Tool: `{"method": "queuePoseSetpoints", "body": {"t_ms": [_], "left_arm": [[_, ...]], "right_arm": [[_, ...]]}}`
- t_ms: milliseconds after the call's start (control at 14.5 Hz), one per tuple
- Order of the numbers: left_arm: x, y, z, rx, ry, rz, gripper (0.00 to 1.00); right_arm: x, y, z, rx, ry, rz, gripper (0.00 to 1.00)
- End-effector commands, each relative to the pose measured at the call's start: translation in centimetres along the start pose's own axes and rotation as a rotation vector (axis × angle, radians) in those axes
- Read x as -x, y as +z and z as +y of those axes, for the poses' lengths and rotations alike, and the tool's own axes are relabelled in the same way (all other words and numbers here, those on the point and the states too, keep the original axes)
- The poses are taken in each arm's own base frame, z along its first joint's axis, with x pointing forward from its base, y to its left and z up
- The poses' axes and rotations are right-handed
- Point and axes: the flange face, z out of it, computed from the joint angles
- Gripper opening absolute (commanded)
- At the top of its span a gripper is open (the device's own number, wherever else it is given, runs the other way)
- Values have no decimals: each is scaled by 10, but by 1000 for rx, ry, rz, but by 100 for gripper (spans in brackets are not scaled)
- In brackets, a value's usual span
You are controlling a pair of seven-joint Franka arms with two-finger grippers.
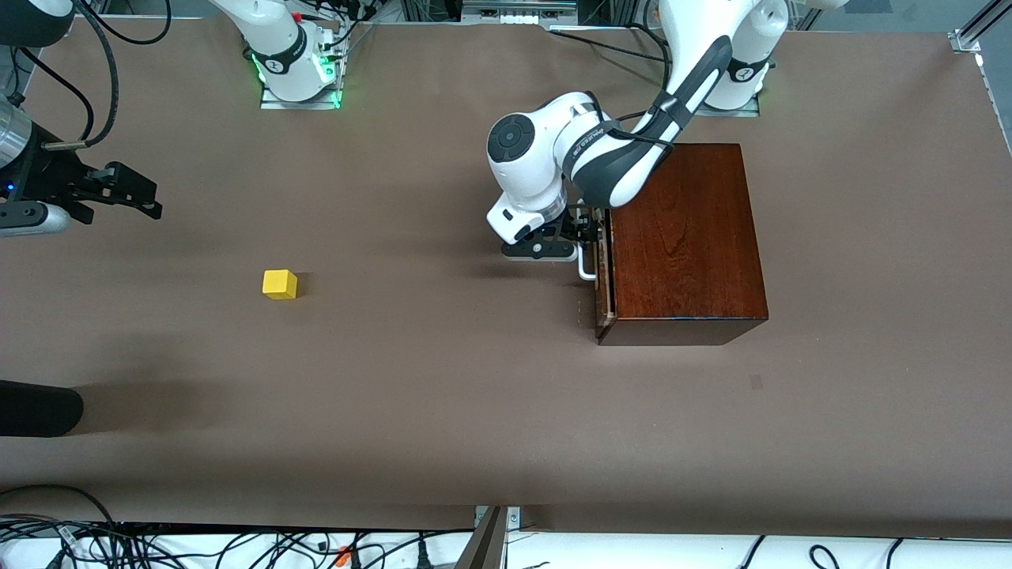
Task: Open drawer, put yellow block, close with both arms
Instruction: 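Pull the drawer out of the box with the left gripper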
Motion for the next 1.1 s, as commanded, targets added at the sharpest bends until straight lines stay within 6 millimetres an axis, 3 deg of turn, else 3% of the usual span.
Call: {"method": "queuePoseSetpoints", "body": {"t_ms": [0,276,551,1033], "left_arm": [[7,-2,21,19,-13,27,100],[10,-10,43,47,-25,39,100],[19,-6,55,47,-22,32,100],[21,-19,71,81,-36,43,100]], "right_arm": [[-5,-2,6,12,0,-1,100],[-5,-2,5,12,-1,0,100],[-5,-2,4,10,-1,2,100],[-6,-3,2,0,-5,13,100]]}}
